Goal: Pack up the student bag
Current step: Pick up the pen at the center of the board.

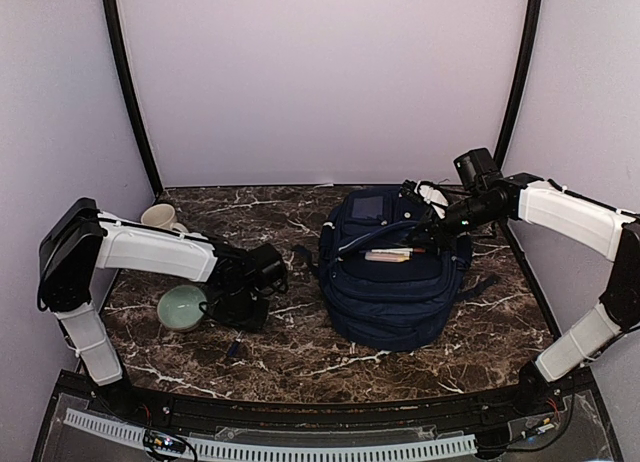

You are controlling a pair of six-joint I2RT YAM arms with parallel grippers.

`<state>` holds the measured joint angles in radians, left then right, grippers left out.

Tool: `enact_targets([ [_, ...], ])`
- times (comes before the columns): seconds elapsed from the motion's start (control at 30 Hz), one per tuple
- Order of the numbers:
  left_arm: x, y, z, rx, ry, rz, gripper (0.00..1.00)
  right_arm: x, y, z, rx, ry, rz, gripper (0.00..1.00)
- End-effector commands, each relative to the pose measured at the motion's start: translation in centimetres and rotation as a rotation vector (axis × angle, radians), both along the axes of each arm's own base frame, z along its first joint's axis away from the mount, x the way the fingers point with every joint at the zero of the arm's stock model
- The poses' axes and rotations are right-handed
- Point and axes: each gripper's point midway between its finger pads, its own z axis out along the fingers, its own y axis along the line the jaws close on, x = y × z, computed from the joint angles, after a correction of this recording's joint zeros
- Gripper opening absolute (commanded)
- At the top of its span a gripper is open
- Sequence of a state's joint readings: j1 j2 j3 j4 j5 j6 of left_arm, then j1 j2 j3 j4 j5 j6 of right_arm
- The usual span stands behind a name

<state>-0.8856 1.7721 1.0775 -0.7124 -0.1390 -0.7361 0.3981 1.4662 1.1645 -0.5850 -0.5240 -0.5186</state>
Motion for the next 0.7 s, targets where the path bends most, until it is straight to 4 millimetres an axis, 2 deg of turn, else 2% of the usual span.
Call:
enact_targets([
  [0.0,-3.1,2.9,0.1,0.08,0.086,-0.01,0.26,0.0,1.2,1.5,0.074,-0.038,0.047,0.0],
  [0.07,-3.3,3.2,-0.1,0.092,0.095,-0.023,0.24,0.0,1.1,1.5,0.075,-0.038,0.048,0.0],
  [0.33,-2.5,2.3,0.1,0.081,0.08,-0.074,0.16,-0.1,1.2,2.0,0.087,-0.041,0.047,0.0],
  [0.67,-1.5,-0.1,1.6,-0.003,0.037,-0.156,0.01,-0.2,1.1,2.3,0.091,-0.05,0.042,0.0],
])
